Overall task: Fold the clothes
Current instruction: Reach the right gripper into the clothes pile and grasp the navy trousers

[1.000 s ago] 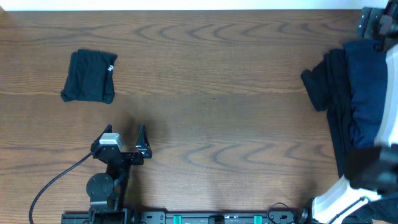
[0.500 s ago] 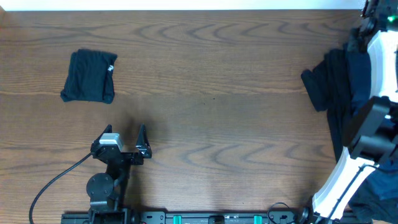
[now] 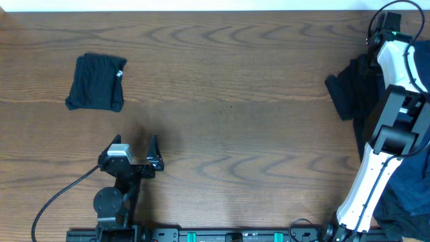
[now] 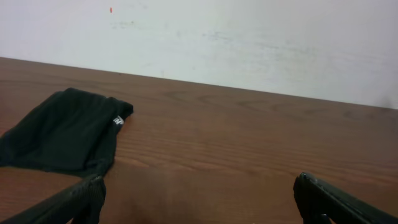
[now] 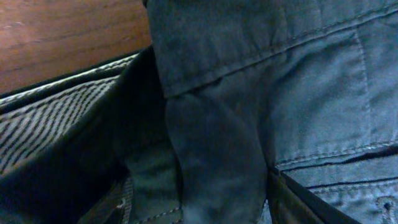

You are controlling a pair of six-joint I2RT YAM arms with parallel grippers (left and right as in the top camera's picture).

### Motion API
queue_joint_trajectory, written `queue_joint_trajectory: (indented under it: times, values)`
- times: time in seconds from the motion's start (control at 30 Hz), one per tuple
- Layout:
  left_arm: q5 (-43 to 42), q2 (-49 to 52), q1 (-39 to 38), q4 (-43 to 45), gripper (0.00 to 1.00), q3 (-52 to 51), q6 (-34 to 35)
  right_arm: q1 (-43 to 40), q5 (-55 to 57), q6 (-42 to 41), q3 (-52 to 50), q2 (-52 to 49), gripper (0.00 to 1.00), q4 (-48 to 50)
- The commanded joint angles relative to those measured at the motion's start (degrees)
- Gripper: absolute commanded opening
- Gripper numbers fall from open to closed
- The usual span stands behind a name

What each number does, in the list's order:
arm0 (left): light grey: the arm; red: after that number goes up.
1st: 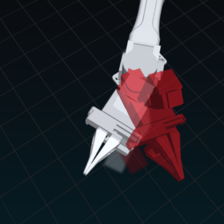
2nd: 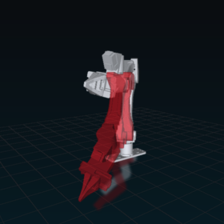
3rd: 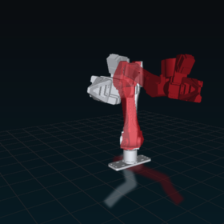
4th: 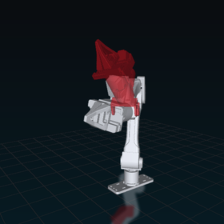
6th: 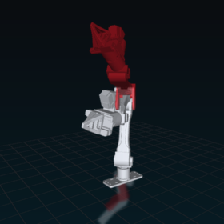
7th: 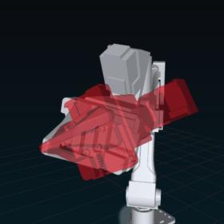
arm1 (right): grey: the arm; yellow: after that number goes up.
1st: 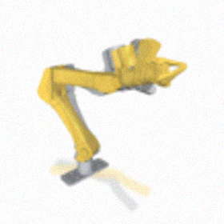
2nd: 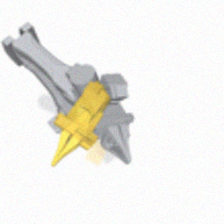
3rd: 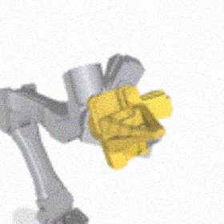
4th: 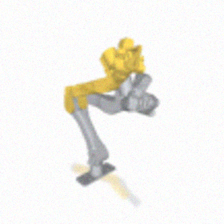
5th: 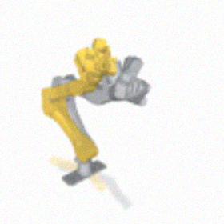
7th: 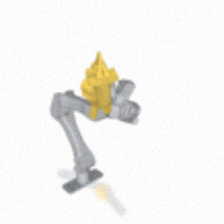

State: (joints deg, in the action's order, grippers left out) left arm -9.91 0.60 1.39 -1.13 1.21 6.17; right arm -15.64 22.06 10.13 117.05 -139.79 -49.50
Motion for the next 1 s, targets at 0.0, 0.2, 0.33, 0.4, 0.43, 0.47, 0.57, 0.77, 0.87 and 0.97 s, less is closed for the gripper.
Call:
queue_joint_trajectory:
  times: [0.0,0.2,0.33,0.4,0.43,0.47,0.57,0.77,0.87,0.97]
  values:
    - [-0.59,-0.35,-0.20,-1.86,0.98,-0.98,-0.07,-0.66,1.07,0.59,0.61,-1.46,0.68,0.17]
    - [-0.59,-0.37,-0.20,-1.86,0.98,-0.98,-0.09,-0.59,2.60,0.09,0.87,-1.09,0.66,1.31]
    - [-0.59,-0.37,-0.20,-1.86,0.98,-0.98,-0.09,-0.74,3.50,-1.33,1.01,-0.28,0.64,1.33]
    - [-0.59,-0.37,-0.20,-1.86,0.98,-0.98,-0.09,-1.07,3.45,-1.38,1.05,-0.22,0.64,1.42]
    - [-0.59,-0.35,-0.20,-1.86,0.98,-0.98,-0.09,-1.29,3.43,-1.38,1.03,-0.22,0.64,1.40]
    - [-0.59,-0.37,-0.20,-1.86,0.98,-0.98,-0.07,-1.55,3.43,-1.38,1.03,-0.22,0.64,1.33]
    - [-0.59,-0.35,-0.20,-1.86,0.98,-0.98,-0.07,-2.29,3.41,-2.25,1.03,-0.24,0.60,1.57]
    - [-0.59,-0.37,-0.20,-1.86,0.98,-0.98,-0.07,-3.13,2.67,-2.38,1.03,-0.24,0.41,1.75]
    - [-0.59,-0.35,-0.20,-1.86,0.98,-0.98,-0.07,-3.15,2.36,-2.84,1.03,-0.22,0.01,1.90]
    - [-0.59,-0.37,-0.20,-1.86,0.98,-0.98,-0.07,-2.93,1.05,-3.02,1.09,0.15,0.01,1.97]
